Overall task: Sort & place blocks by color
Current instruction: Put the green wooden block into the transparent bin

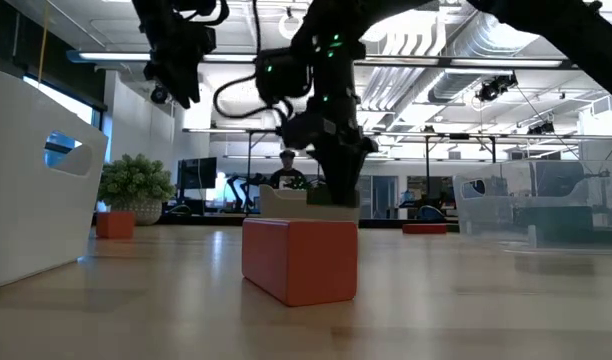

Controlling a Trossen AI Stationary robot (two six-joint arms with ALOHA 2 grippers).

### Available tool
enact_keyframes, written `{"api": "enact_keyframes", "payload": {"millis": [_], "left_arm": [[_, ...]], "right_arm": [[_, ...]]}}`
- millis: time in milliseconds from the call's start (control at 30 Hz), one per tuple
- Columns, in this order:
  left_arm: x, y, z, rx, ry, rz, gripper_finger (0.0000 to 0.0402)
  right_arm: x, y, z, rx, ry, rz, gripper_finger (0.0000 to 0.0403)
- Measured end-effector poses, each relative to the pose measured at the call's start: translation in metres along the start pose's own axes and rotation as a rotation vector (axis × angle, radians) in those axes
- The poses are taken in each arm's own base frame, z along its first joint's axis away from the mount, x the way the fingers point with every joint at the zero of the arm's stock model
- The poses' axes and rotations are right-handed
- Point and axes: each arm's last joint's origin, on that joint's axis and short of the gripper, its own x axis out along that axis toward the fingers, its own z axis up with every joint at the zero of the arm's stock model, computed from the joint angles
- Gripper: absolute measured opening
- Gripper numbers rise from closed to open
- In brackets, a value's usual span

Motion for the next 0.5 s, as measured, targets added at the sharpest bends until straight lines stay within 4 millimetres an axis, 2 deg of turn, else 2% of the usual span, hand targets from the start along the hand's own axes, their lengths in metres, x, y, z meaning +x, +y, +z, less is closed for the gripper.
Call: {"api": "enact_keyframes", "payload": {"millis": [200, 500], "left_arm": [[0.0, 0.0, 0.005, 0.015, -0.048, 0.0, 0.0225], [0.0, 0.0, 0.007, 0.046, -0.077, 0.001, 0.0225]], "right_arm": [[-0.034, -0.017, -0.003, 0.05, -0.117, -0.073, 0.0031], [-0.082, -0.031, -0.016, 0.009, -0.293, -0.2, 0.0031]]}}
